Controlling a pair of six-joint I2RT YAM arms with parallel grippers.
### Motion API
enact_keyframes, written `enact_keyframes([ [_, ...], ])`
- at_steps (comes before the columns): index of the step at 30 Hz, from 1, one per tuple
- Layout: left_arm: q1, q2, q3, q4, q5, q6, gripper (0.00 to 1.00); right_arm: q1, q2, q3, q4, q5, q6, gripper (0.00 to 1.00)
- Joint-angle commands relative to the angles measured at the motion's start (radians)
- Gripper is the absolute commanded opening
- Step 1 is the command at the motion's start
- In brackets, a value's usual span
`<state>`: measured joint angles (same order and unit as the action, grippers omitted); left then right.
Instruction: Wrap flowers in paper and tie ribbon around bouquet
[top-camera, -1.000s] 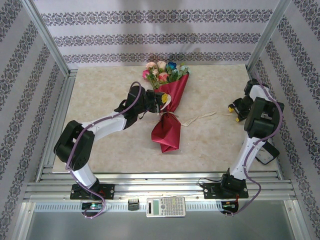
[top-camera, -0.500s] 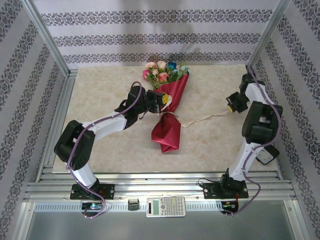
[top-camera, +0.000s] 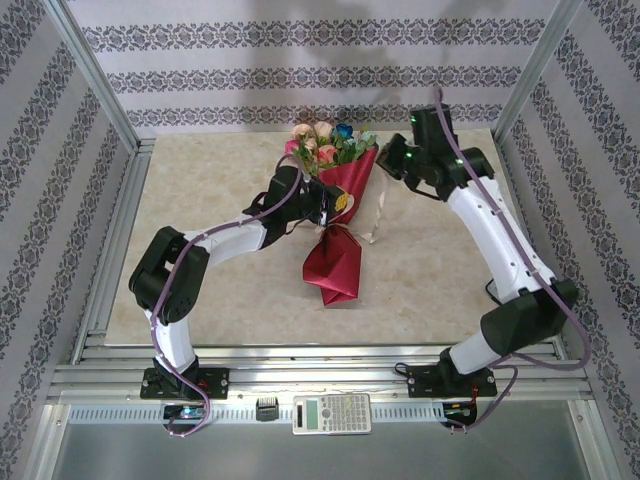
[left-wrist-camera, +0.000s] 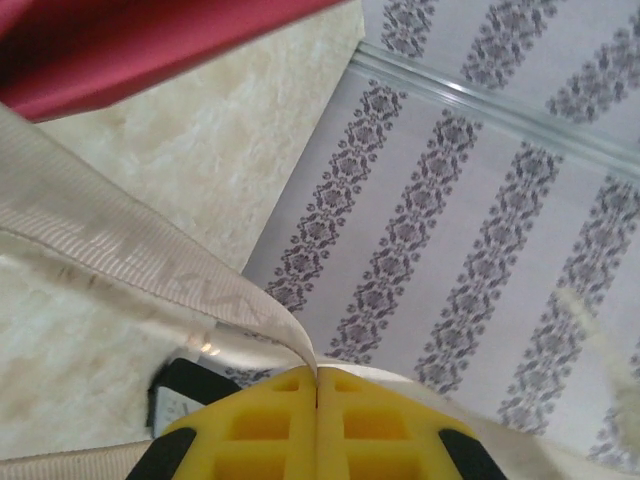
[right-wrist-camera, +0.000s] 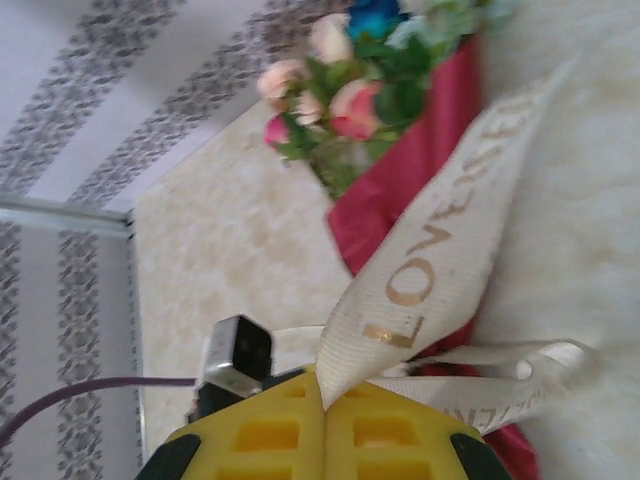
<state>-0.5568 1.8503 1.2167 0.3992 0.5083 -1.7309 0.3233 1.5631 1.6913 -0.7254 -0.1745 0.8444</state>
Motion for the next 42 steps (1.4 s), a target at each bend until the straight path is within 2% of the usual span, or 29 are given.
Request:
enact_keyframes([
  [1,-0.036,-0.035,0.019,-0.113,0.031,0.224,0.00,0.056,0.080,0.090,0.056,-0.051,0.012,0.00],
  [7,-0.083,-0.090,-0.069,-0.112,-0.077,0.484,0.00,0.118,0.219,0.264,0.043,-0.065,-0.026,0.00],
  [12,-0.120,-0.110,-0.161,-0.051,-0.138,0.588,0.00,0.105,0.333,0.412,0.042,-0.105,-0.087,0.00],
  [15,-0.143,-0.102,-0.165,-0.062,-0.162,0.643,0.00,0.126,0.398,0.519,0.073,-0.200,-0.132,0.00],
  [17,-0.166,-0.102,-0.138,-0.124,-0.203,0.731,0.00,0.152,0.462,0.629,0.048,-0.254,-0.165,0.00],
  [20,-0.209,-0.094,-0.105,-0.232,-0.319,0.864,0.00,0.189,0.561,0.769,0.018,-0.340,-0.166,0.00],
  [24,-0.244,-0.059,-0.094,-0.304,-0.432,0.943,0.00,0.235,0.669,0.880,-0.028,-0.432,-0.171,0.00],
  [30,-0.266,-0.005,-0.049,-0.375,-0.490,0.998,0.00,0.315,0.701,0.825,-0.076,-0.559,-0.256,0.00],
  [37,-0.267,0.001,-0.030,-0.390,-0.485,1.009,0.00,0.409,0.614,0.555,-0.118,-0.707,-0.408,0.00],
  [40,-0.267,0.001,-0.028,-0.388,-0.474,1.002,0.00,0.425,0.601,0.521,-0.220,-0.686,-0.497,0.37],
  [42,-0.267,0.001,-0.029,-0.385,-0.466,0.995,0.00,0.422,0.581,0.523,-0.272,-0.609,-0.535,0.50],
])
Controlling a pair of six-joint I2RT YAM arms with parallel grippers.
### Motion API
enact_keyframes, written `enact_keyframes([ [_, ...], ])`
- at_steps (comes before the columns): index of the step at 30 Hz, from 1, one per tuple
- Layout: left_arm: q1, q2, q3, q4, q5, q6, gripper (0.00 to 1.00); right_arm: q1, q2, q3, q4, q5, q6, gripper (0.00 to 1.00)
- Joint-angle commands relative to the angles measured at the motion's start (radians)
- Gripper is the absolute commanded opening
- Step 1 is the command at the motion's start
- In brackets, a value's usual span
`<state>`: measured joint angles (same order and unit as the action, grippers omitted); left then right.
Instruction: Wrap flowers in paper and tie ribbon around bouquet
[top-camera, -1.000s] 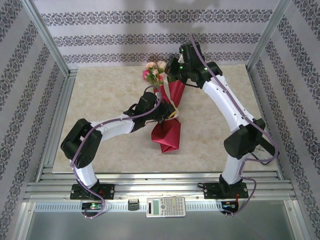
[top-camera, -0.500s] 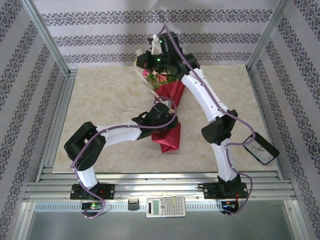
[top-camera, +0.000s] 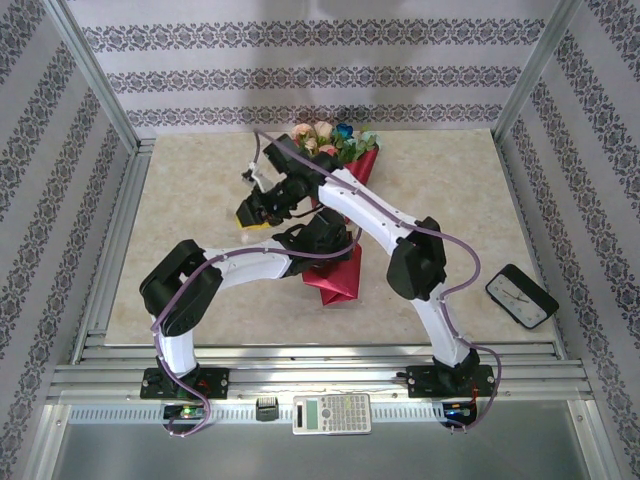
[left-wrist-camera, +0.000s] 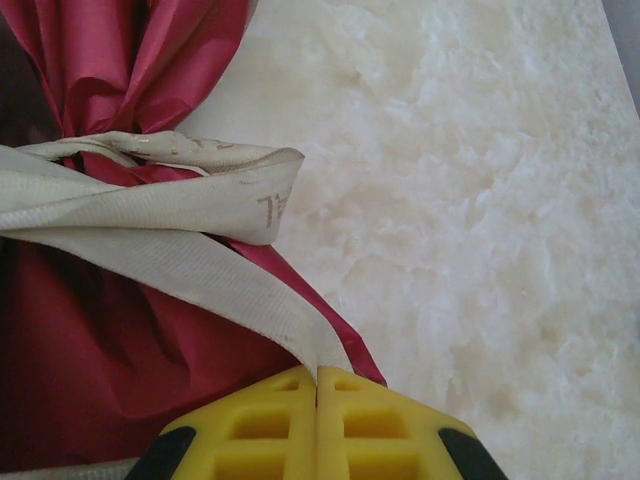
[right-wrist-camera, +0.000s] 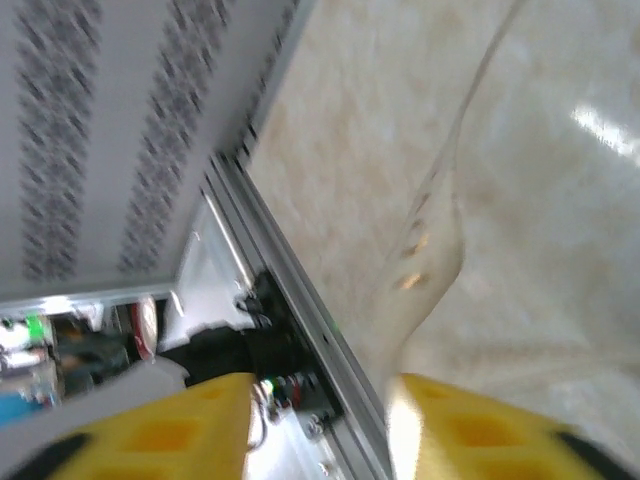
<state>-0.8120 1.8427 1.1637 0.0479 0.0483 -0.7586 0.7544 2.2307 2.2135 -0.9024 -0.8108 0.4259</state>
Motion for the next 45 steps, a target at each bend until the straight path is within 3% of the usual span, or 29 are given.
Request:
enact_keyframes([
  [1,-0.012,0.008,0.024,-0.033,-0.003,0.019,0.00,-0.014,-0.097,0.008,-0.105,0.064,-0.122,0.53],
  [8,-0.005,-0.006,0.028,-0.039,0.024,-0.007,0.00,-0.109,-0.127,0.163,-0.108,0.183,-0.005,0.57],
  [11,0.017,-0.032,0.022,-0.034,0.053,-0.047,0.00,-0.158,-0.176,0.161,-0.089,0.300,0.081,0.56],
  [18,0.127,-0.108,0.009,-0.047,0.208,-0.206,0.00,-0.291,-0.461,-0.245,0.140,0.487,0.310,0.47],
  [21,0.179,-0.131,-0.009,-0.048,0.274,-0.285,0.00,-0.314,-0.558,-0.387,0.156,0.570,0.354,0.44],
  [26,0.261,-0.154,-0.039,-0.002,0.358,-0.406,0.00,-0.307,-0.690,-0.617,0.203,0.657,0.447,0.34],
  [30,0.320,-0.142,-0.024,0.002,0.417,-0.472,0.00,-0.238,-0.750,-0.744,0.211,0.745,0.529,0.27],
  [36,0.387,-0.134,-0.037,0.058,0.445,-0.574,0.00,-0.112,-0.722,-0.812,0.177,0.878,0.676,0.18],
  [45,0.417,-0.162,-0.069,0.126,0.443,-0.673,0.00,-0.190,-0.533,-0.789,0.163,0.771,0.898,0.28],
])
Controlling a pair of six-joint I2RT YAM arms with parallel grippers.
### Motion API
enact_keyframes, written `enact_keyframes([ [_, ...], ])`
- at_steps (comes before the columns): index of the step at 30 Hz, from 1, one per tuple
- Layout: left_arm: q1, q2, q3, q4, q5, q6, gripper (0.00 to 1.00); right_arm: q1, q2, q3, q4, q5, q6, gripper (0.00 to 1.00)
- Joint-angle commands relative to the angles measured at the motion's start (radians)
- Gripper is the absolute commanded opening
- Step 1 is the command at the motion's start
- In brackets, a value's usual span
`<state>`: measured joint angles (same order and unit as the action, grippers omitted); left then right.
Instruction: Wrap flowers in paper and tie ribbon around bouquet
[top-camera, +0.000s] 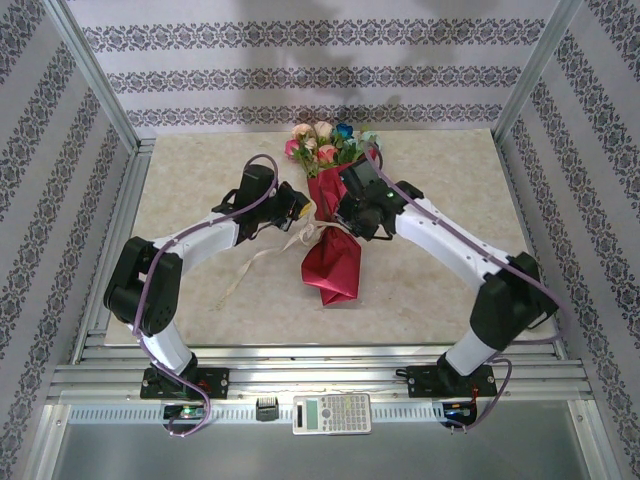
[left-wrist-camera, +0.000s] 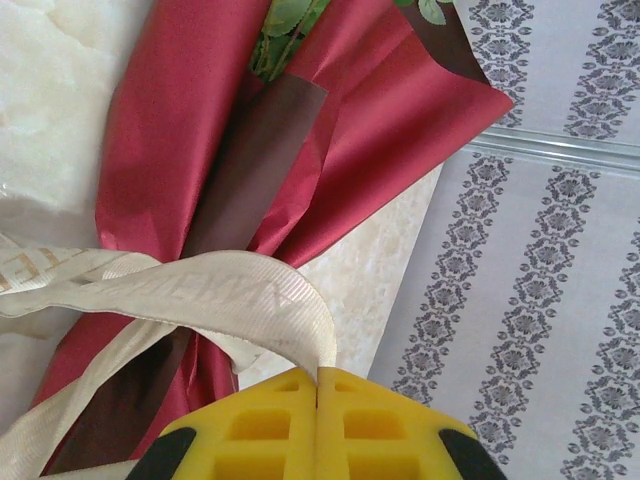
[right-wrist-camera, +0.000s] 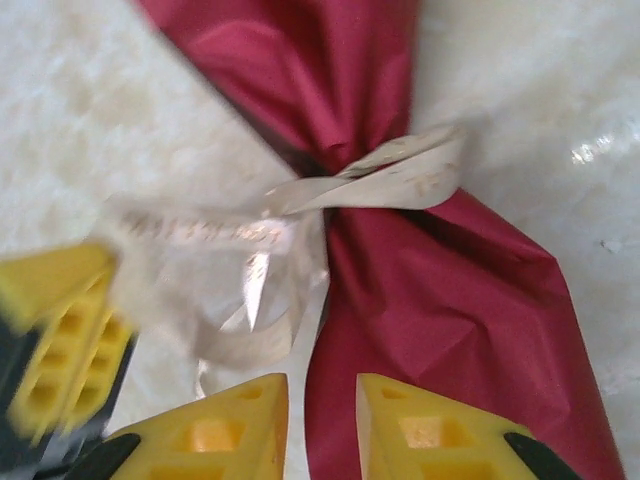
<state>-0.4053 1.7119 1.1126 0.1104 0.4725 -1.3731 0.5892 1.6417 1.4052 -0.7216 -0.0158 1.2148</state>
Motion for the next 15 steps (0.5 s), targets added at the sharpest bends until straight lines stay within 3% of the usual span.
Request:
enact_keyframes([
  [1,0.012,-0.036,-0.023,0.065,0.016,-0.067,0.00,-0.032,0.081,0.033,-0.013,-0.039,0.124,0.30],
  [10,0.065,-0.042,-0.016,0.125,0.000,-0.114,0.00,-0.046,0.152,0.096,-0.036,0.014,0.088,0.28],
  [15,0.087,-0.002,0.005,0.156,0.050,-0.135,0.00,-0.057,0.171,0.058,0.011,-0.030,0.168,0.29],
])
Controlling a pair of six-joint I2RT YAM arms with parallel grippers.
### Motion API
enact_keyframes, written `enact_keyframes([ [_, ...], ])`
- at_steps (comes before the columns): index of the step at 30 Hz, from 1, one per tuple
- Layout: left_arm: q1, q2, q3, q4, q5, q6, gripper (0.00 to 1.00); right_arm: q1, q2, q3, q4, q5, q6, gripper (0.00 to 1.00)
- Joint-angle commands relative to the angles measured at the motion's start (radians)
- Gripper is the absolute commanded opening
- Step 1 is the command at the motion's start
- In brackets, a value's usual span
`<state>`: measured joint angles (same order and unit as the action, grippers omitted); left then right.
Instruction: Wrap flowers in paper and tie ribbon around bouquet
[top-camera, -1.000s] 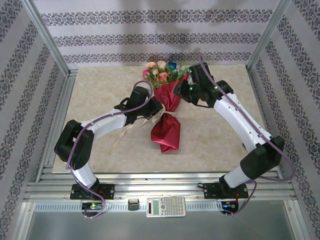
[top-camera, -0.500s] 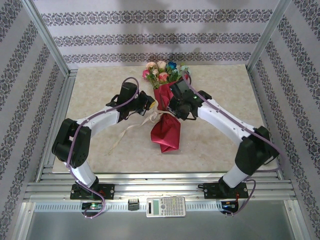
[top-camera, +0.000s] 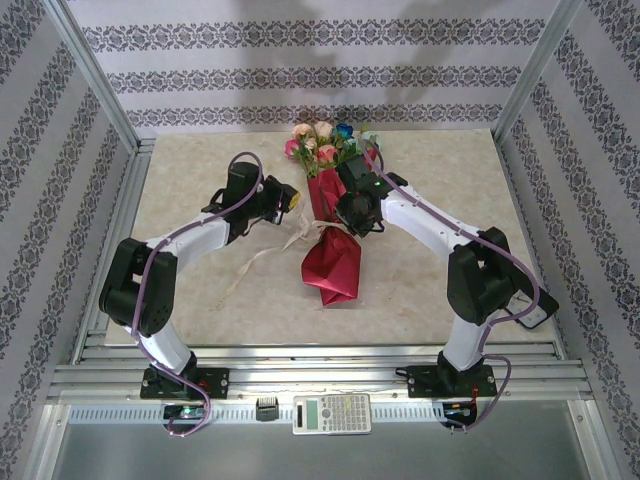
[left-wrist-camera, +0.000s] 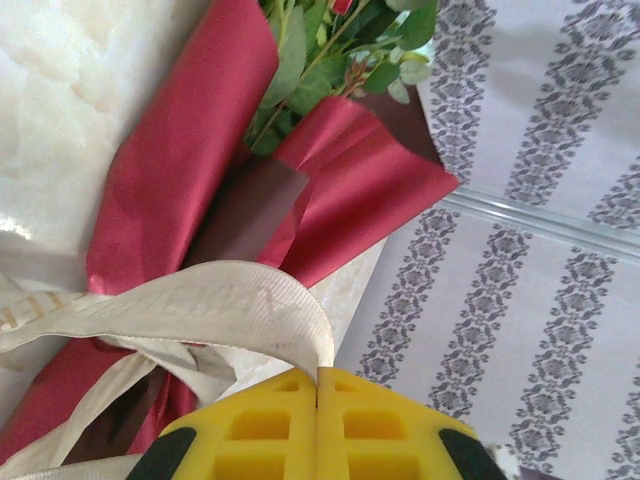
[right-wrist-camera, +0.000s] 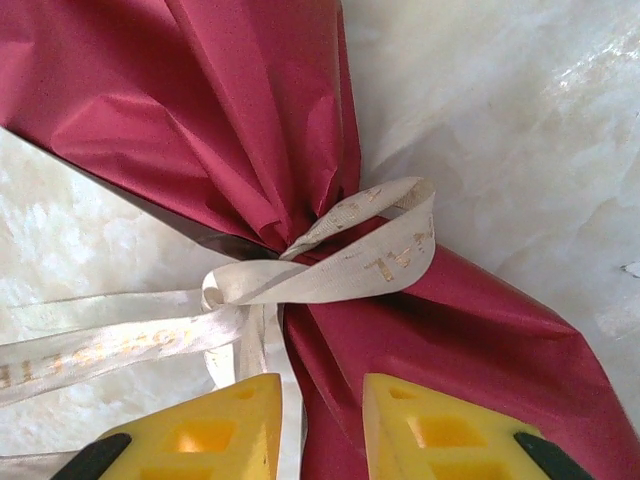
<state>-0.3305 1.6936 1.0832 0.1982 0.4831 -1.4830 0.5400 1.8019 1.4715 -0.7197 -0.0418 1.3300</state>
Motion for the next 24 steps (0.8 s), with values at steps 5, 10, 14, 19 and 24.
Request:
enact_keyframes([
  [5,0.015,0.029,0.026,0.099,0.055,-0.039,0.00,-0.009,0.067,0.053,0.015,-0.018,0.137,0.32],
  [10,0.017,0.029,0.026,0.107,0.057,-0.043,0.00,-0.012,0.100,0.049,0.038,-0.054,0.258,0.31],
  [14,0.017,0.028,0.025,0.114,0.057,-0.047,0.00,-0.011,0.115,0.039,0.059,-0.071,0.325,0.31],
  [19,0.018,0.027,0.023,0.127,0.060,-0.055,0.00,-0.024,0.138,0.033,0.083,-0.088,0.362,0.32],
  [24,0.017,0.021,0.031,0.128,0.062,-0.059,0.00,-0.029,0.160,0.018,0.110,-0.110,0.396,0.32],
])
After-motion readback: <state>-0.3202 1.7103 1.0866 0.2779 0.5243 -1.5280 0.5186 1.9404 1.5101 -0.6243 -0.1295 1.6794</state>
